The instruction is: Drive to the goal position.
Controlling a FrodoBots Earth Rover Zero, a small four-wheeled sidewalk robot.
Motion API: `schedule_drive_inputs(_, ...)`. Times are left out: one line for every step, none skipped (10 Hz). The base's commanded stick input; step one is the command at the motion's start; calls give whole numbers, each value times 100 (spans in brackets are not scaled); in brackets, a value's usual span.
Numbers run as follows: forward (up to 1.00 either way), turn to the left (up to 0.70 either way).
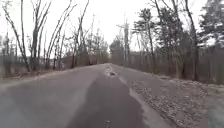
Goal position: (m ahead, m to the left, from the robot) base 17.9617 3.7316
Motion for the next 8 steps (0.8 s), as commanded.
schedule_drive_inputs(85,0)
schedule_drive_inputs(85,0)
schedule_drive_inputs(85,0)
schedule_drive_inputs(85,0)
schedule_drive_inputs(85,0)
schedule_drive_inputs(85,0)
schedule_drive_inputs(85,0)
schedule_drive_inputs(85,0)
